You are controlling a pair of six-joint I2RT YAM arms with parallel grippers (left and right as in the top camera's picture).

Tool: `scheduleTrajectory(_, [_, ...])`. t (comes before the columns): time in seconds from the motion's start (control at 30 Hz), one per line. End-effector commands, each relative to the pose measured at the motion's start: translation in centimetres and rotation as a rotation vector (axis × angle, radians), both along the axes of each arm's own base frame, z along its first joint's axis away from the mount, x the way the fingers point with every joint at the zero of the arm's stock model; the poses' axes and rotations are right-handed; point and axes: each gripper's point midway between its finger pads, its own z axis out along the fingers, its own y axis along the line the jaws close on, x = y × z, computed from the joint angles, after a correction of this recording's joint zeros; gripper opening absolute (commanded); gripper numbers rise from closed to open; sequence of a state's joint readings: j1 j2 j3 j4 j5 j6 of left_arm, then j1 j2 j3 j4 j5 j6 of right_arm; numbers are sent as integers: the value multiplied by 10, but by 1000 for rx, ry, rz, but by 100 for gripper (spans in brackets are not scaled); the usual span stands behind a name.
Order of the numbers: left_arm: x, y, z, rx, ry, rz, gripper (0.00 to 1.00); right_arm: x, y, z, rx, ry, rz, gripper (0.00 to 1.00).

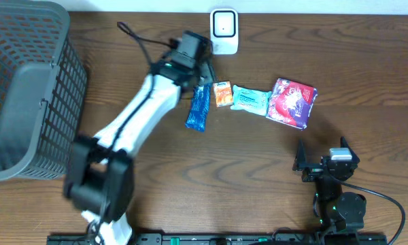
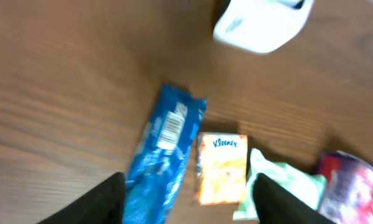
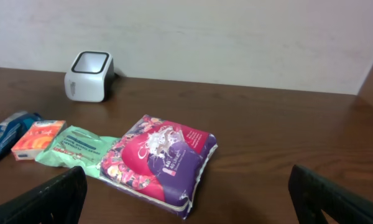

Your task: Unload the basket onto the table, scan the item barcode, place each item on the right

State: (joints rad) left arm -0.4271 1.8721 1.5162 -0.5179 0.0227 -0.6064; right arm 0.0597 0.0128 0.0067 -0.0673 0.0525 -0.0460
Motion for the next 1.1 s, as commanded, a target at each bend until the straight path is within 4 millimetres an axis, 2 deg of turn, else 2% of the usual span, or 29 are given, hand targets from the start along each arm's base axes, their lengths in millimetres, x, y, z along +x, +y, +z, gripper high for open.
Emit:
scheduleTrajectory(0.0, [-8, 34, 49, 105, -82, -94, 63, 0, -2, -1, -12, 1, -9, 99])
scheduleTrajectory(0.07, [-24, 47, 36, 135, 7, -89, 60, 0, -2, -1, -11, 1, -9, 99])
scheduleTrajectory(0.17, [-59, 61, 1, 190, 202, -101, 54, 0, -2, -1, -11, 1, -9, 99])
scheduleTrajectory(0.27, [-82, 62, -33, 230, 326, -125, 51, 0, -2, -1, -11, 1, -9, 99])
scheduleTrajectory(0.43, [-90, 54, -79, 264, 411, -155, 34, 0, -2, -1, -11, 1, -9, 99])
scheduleTrajectory(0.63, [-83, 45, -124, 260, 457, -157, 27, 0, -2, -1, -12, 1, -9, 99])
scheduleTrajectory(0.7, [-83, 36, -133, 219, 473, -174, 26, 0, -2, -1, -12, 1, -9, 99])
scheduleTrajectory(0.73, [-84, 24, -137, 156, 481, -200, 26, 0, -2, -1, -12, 1, -9, 99])
scheduleTrajectory(0.87, [-81, 2, -131, 38, 466, -244, 25, 0, -2, -1, -12, 1, -9, 99])
scheduleTrajectory(1.0, [-72, -2, -121, 34, 434, -272, 26, 0, -2, -1, -12, 1, -9, 99])
scheduleTrajectory(1.07, [-63, 7, -113, 64, 404, -250, 27, 0, -2, -1, -11, 1, -9, 99])
